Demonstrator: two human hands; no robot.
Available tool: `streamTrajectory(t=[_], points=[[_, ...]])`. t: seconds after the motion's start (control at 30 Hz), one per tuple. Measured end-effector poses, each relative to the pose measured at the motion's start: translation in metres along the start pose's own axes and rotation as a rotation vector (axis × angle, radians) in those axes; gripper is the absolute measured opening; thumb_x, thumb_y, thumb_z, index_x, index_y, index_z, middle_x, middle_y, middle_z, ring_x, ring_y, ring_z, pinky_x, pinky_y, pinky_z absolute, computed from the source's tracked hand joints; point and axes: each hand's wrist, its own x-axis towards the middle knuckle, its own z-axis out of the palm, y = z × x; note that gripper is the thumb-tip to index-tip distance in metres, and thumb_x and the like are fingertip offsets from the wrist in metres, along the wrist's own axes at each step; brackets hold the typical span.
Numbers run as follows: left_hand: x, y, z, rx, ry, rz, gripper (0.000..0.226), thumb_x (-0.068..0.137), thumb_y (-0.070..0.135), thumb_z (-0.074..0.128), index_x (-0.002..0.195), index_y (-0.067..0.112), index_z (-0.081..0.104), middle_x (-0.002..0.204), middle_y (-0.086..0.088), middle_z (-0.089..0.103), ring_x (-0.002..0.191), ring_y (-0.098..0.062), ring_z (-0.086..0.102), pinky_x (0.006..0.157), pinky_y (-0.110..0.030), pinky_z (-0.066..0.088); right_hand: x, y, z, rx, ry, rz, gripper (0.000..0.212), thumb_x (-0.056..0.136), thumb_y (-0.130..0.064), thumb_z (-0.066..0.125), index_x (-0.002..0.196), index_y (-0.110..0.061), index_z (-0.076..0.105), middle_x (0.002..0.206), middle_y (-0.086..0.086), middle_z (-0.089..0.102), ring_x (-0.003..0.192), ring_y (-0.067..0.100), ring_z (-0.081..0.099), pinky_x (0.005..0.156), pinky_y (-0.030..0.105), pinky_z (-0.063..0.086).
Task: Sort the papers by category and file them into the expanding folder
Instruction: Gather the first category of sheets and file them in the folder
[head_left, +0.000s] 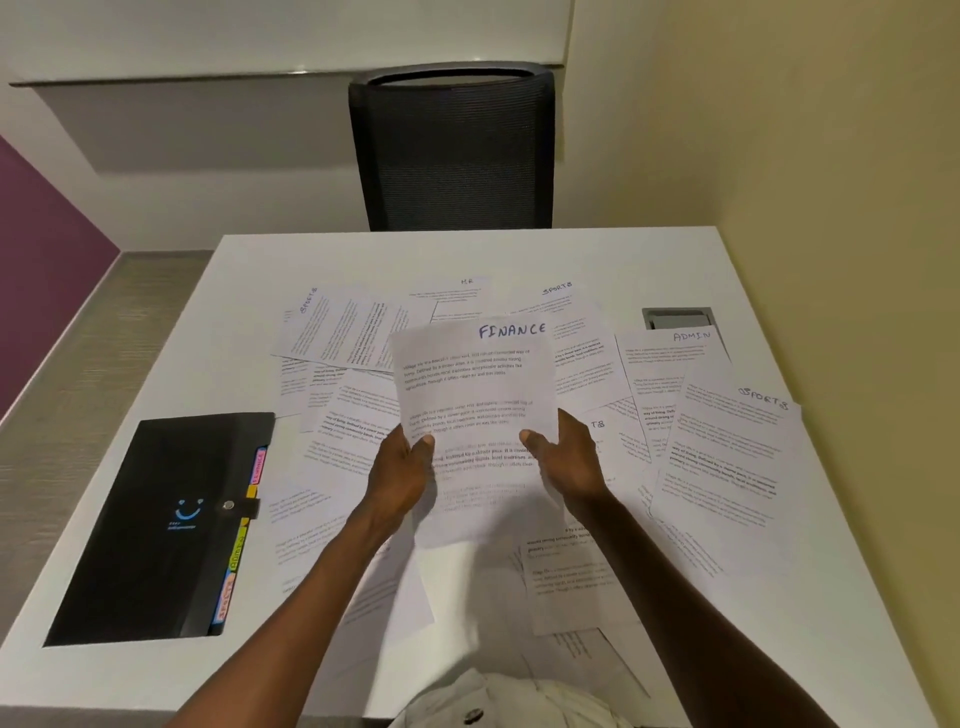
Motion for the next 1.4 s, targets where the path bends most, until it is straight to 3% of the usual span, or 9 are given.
streamTrajectory(t=[0.17,0.37,0.43,0.5,0.57,0.67,0.8,0.97,1.4], points=[[-0.017,0.022,0.012,-0.088,0.169,0.158,0.029,0.1,0.024,0.055,0.129,0.018,0.056,0.115,0.008,0.067,0.103,0.001,0.062,0.077,-0.01,0.049,-0.006,-0.013,0.004,0.104,0.105,-0.14,0.032,0.095,-0.019,0.061,0.127,-0.02,0.056,0.113,-0.008,0.066,0.098,0.008,0.066,0.074,0.018,0.056],[-0.029,-0.022,0.028,-0.031,0.172,0.075,0.04,0.1,0.026,0.055,0.138,0.013,0.05,0.127,-0.002,0.064,0.114,-0.015,0.06,0.097,-0.033,0.052,-0.021,0.03,0.021,0.083,0.046,-0.024,0.027,0.089,-0.016,0.066,0.115,-0.017,0.06,0.103,-0.002,0.069,0.098,0.021,0.069,0.076,0.038,0.062],[-0.032,-0.031,0.032,-0.007,0.183,0.058,0.04,0.101,0.024,0.052,0.139,0.012,0.048,0.127,-0.002,0.063,0.112,-0.013,0.058,0.085,-0.011,0.05,-0.022,0.037,0.024,0.084,0.051,0.012,0.029,0.084,-0.021,0.068,0.112,-0.016,0.062,0.1,0.001,0.07,0.095,0.022,0.069,0.076,0.04,0.061],[-0.03,-0.032,0.032,0.006,0.215,0.049,0.039,0.102,0.023,0.049,0.139,0.012,0.047,0.123,0.0,0.062,0.109,-0.012,0.057,0.072,0.0,0.043,-0.021,0.037,0.023,0.073,0.056,-0.002,0.029,0.085,-0.017,0.069,0.113,-0.015,0.062,0.098,-0.001,0.069,0.091,0.015,0.068,0.072,0.026,0.06],[-0.027,-0.032,0.031,0.014,0.228,0.049,0.038,0.103,0.023,0.048,0.138,0.011,0.047,0.122,-0.002,0.063,0.11,-0.015,0.058,0.072,-0.003,0.041,-0.02,0.037,0.021,0.052,0.063,0.005,0.028,0.087,-0.011,0.068,0.114,-0.014,0.061,0.096,-0.005,0.067,0.089,0.011,0.066,0.065,0.015,0.055],[-0.02,-0.031,0.031,0.041,0.213,0.03,0.035,0.103,0.021,0.047,0.136,0.009,0.049,0.122,-0.004,0.062,0.108,-0.019,0.058,0.077,-0.015,0.043,-0.022,0.044,0.024,0.046,0.044,0.03,0.027,0.088,-0.012,0.068,0.113,-0.018,0.059,0.099,-0.002,0.067,0.096,0.023,0.067,0.067,0.02,0.056],[-0.007,-0.022,0.015,0.091,0.225,0.065,0.03,0.103,0.019,0.046,0.13,0.006,0.053,0.115,-0.003,0.062,0.102,-0.017,0.058,0.067,-0.006,0.04,-0.019,0.034,0.028,-0.011,0.045,-0.053,0.031,0.089,-0.012,0.068,0.118,-0.013,0.059,0.102,-0.004,0.065,0.095,0.014,0.064,0.068,0.012,0.052],[0.002,-0.013,-0.02,0.138,0.127,0.018,0.031,0.104,0.024,0.042,0.128,0.009,0.056,0.117,-0.006,0.065,0.104,-0.021,0.06,0.08,-0.025,0.041,-0.017,0.012,0.043,-0.092,0.072,-0.23,0.042,0.089,-0.012,0.069,0.128,-0.009,0.056,0.115,0.001,0.066,0.102,0.013,0.063,0.08,0.01,0.048],[0.02,-0.066,-0.169,0.181,-0.021,-0.243,0.044,0.102,0.037,0.045,0.133,0.007,0.051,0.124,-0.007,0.062,0.106,-0.023,0.059,0.088,-0.031,0.045,-0.04,-0.022,0.179,-0.314,-0.006,-0.063,0.041,0.087,-0.018,0.071,0.124,-0.01,0.057,0.114,0.005,0.067,0.096,0.018,0.06,0.08,0.025,0.041]])
